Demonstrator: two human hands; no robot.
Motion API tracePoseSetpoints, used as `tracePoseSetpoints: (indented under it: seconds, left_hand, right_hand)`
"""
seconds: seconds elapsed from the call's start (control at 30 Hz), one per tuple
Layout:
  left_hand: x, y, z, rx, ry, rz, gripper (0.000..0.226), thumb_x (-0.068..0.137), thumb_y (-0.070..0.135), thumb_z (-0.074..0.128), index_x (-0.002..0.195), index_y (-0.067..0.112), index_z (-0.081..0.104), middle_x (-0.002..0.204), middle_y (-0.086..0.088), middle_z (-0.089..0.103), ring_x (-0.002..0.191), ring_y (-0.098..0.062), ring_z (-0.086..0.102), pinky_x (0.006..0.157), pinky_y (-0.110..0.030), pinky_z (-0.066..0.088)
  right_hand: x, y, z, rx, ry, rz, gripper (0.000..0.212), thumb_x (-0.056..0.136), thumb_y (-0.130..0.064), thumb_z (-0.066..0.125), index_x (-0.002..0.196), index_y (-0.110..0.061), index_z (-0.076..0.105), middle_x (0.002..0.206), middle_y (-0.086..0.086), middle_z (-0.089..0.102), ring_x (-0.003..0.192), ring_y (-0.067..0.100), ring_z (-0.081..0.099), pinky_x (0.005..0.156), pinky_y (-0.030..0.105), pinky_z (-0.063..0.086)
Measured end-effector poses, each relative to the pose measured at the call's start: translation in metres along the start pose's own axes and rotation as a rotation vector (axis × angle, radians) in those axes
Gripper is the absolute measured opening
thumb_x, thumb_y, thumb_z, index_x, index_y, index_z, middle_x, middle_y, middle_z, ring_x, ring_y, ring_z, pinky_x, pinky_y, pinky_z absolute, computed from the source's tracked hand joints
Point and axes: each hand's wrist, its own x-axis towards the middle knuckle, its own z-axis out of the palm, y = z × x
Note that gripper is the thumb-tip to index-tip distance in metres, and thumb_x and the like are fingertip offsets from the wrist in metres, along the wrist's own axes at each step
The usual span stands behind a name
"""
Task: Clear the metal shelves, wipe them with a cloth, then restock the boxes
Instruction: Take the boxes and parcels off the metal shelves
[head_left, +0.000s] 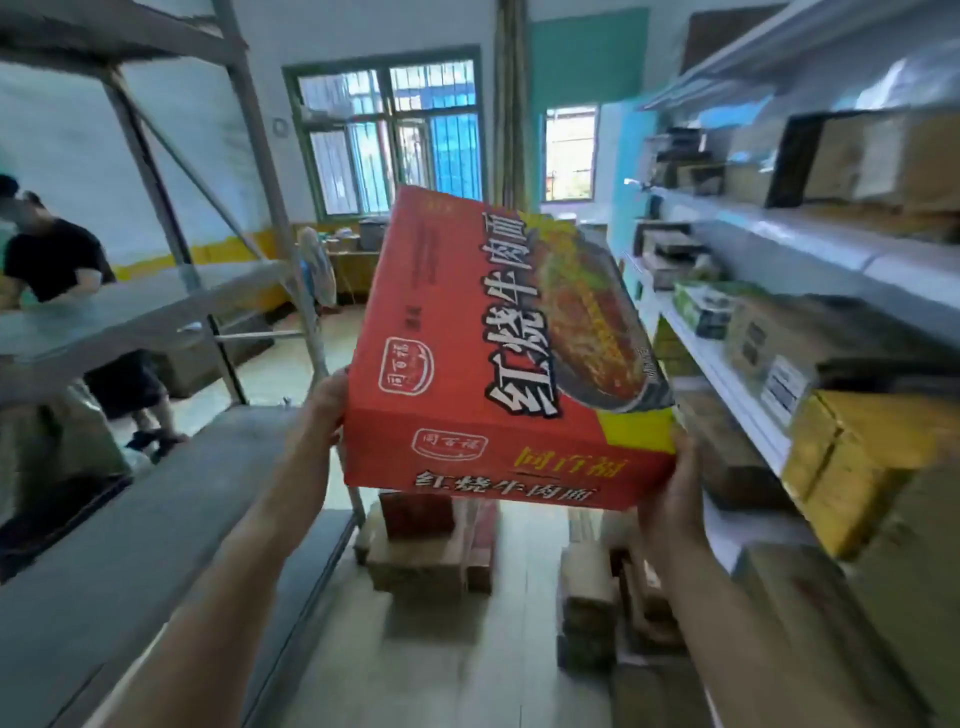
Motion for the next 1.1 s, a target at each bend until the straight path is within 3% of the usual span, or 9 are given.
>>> tracePoseSetpoints:
  seconds: [0.1,0.2,0.3,0.43,0.53,0.73,0.93,1.03,1.1]
  left_hand:
    - [0.023,-0.065,0.005,-0.074,-0.128,-0.293,0.027,0.098,0.050,0.049,0.100,0.031,0.069,0.100,0.008,0.074,0.083,-0.002,0.070,0.077,-0.027,0.046]
    - [0.033,-0.141,0.013,-0.089,-0.252,-0.504,0.046,0.073,0.058,0.068,0.103,0.023,0.069,0.104,-0.002,0.070,0.083,-0.017,0.064,0.071,-0.033,0.045]
    - [0.018,-0.212,0.030,-0.068,-0.354,-0.647,0.035,0.089,0.051,0.062,0.112,0.025,0.067,0.103,0.005,0.075,0.088,-0.015,0.066,0.079,-0.034,0.047]
    - [-0.017,-0.292,0.065,-0.033,-0.380,-0.869,0.026,0.097,0.038,0.055,0.117,0.024,0.064,0.114,-0.004,0.073,0.092,-0.018,0.066,0.087,-0.039,0.045]
    - [-0.052,-0.340,0.084,-0.004,-0.419,-0.987,0.033,0.098,0.034,0.054,0.126,0.018,0.060,0.115,-0.007,0.072,0.094,-0.020,0.066,0.088,-0.040,0.047]
    - [-0.118,-0.457,0.164,-0.042,-0.395,-1.221,0.028,0.099,-0.001,0.048,0.125,0.010,0.052,0.065,0.003,0.073,0.049,-0.005,0.066,0.045,-0.015,0.051]
    - [-0.183,-0.604,0.223,-0.096,-0.546,-1.253,0.069,0.069,0.022,0.082,0.133,0.014,0.058,0.128,-0.011,0.069,0.102,-0.016,0.071,0.093,-0.030,0.057]
    - [-0.217,-0.660,0.257,-0.065,-0.615,-1.269,0.092,0.056,0.046,0.090,0.138,0.027,0.054,0.129,0.007,0.069,0.123,-0.013,0.061,0.112,-0.036,0.038]
    - [-0.236,-0.682,0.283,-0.039,-0.615,-1.250,0.073,0.081,0.027,0.080,0.145,0.029,0.046,0.133,0.009,0.066,0.124,-0.006,0.059,0.107,-0.024,0.040]
  right_hand:
    - [0.000,0.030,-0.034,-0.126,0.135,0.010,0.056,0.076,-0.058,0.065,0.118,-0.020,0.070,0.109,0.004,0.077,0.101,0.028,0.072,0.084,0.044,0.057]
    - [-0.005,0.077,-0.076,-0.265,0.273,0.134,0.068,0.073,-0.068,0.062,0.122,-0.022,0.068,0.110,0.009,0.076,0.099,0.038,0.071,0.082,0.056,0.056]
    - [-0.017,0.121,-0.132,-0.457,0.311,0.185,0.065,0.079,-0.072,0.065,0.129,-0.030,0.065,0.123,0.001,0.072,0.114,0.028,0.068,0.099,0.061,0.051]
    - [-0.047,0.136,-0.177,-0.563,0.390,0.346,0.020,0.100,-0.030,0.059,0.107,-0.016,0.072,0.086,-0.005,0.077,0.074,0.007,0.071,0.066,0.024,0.055]
    - [-0.061,0.157,-0.222,-0.640,0.459,0.479,0.019,0.100,-0.018,0.059,0.109,-0.012,0.073,0.094,0.004,0.078,0.073,0.007,0.071,0.065,0.023,0.052]
    - [-0.051,0.237,-0.351,-0.725,0.582,0.604,0.029,0.099,0.003,0.052,0.109,-0.019,0.069,0.070,-0.019,0.074,0.060,-0.005,0.067,0.052,0.011,0.049]
    - [-0.009,0.328,-0.506,-0.953,0.487,0.626,0.045,0.073,-0.022,0.055,0.115,-0.026,0.072,0.130,0.002,0.068,0.126,0.029,0.059,0.109,0.048,0.045]
    - [0.023,0.352,-0.552,-1.174,0.461,0.723,0.052,0.076,-0.025,0.048,0.126,-0.031,0.060,0.135,0.007,0.064,0.109,0.027,0.062,0.090,0.041,0.052]
    - [0.046,0.362,-0.575,-1.298,0.491,0.755,0.040,0.088,-0.017,0.048,0.126,-0.022,0.059,0.120,0.012,0.066,0.083,0.025,0.058,0.066,0.033,0.043]
